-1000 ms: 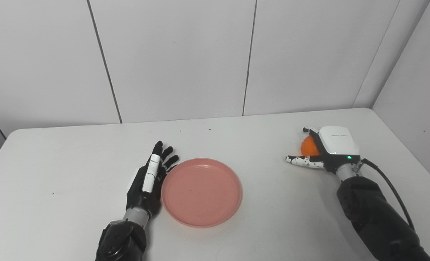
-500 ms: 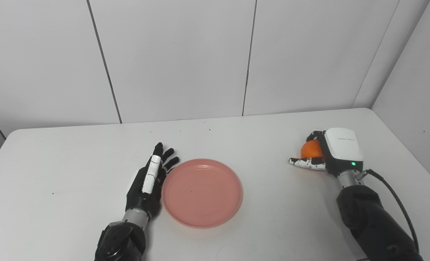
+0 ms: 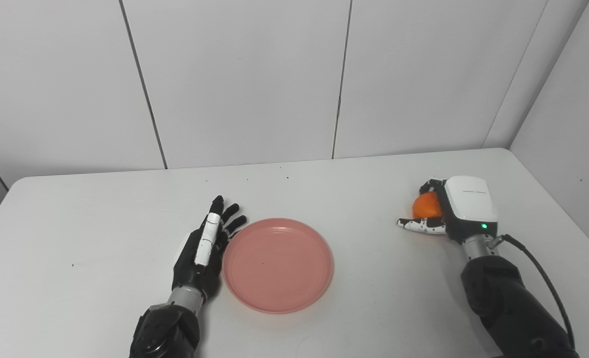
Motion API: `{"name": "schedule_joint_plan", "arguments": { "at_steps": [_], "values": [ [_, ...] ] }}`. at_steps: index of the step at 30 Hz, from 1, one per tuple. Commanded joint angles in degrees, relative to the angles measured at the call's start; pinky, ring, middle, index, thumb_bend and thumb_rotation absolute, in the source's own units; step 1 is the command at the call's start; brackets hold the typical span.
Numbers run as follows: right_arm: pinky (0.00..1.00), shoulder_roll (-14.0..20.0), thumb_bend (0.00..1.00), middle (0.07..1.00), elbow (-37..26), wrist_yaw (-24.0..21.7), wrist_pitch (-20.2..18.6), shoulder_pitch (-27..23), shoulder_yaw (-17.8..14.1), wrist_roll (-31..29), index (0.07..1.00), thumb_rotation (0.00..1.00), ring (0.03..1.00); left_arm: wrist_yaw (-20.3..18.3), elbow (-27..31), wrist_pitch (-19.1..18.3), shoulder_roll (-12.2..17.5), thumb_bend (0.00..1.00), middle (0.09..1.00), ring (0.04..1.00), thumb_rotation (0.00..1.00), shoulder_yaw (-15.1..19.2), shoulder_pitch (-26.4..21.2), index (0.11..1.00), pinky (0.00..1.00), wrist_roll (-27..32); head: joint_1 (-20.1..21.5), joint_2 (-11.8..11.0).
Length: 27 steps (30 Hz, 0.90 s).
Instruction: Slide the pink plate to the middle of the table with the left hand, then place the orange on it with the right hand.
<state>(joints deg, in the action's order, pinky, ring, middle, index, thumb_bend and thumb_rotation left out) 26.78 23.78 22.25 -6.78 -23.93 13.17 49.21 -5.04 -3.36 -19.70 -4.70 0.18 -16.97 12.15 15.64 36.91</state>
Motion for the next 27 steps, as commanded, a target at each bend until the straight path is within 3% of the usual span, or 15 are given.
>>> {"name": "schedule_joint_plan", "arguments": {
  "at_steps": [1, 10, 27],
  "values": [
    [0.31, 1.4, 0.68, 0.473, -1.4, 0.7, 1.3, -1.0, -0.4, -0.2, 0.526, 0.42, 0.362, 0.4, 0.6, -1.2, 0.0, 0.83, 0.930, 0.881, 0.79, -0.4, 0.1, 1.000, 0.84, -0.5, -0.1, 0.0],
    [0.30, 1.7, 0.70, 0.463, -3.0, 0.6, 0.9, -0.8, -0.4, 0.3, 0.523, 0.39, 0.352, 0.3, 0.3, -1.1, -0.1, 0.83, 0.928, 0.884, 0.79, -0.2, -0.1, 1.000, 0.84, -0.2, -0.2, -0.1],
    [0.30, 2.9, 0.71, 0.455, -7.2, 0.8, 3.4, -1.5, -2.0, -1.1, 0.506, 0.46, 0.355, 1.5, 0.6, -1.9, -1.7, 0.83, 0.929, 0.883, 0.77, -0.4, 0.0, 1.000, 0.86, -0.2, -2.5, 0.0]
  ]
}}
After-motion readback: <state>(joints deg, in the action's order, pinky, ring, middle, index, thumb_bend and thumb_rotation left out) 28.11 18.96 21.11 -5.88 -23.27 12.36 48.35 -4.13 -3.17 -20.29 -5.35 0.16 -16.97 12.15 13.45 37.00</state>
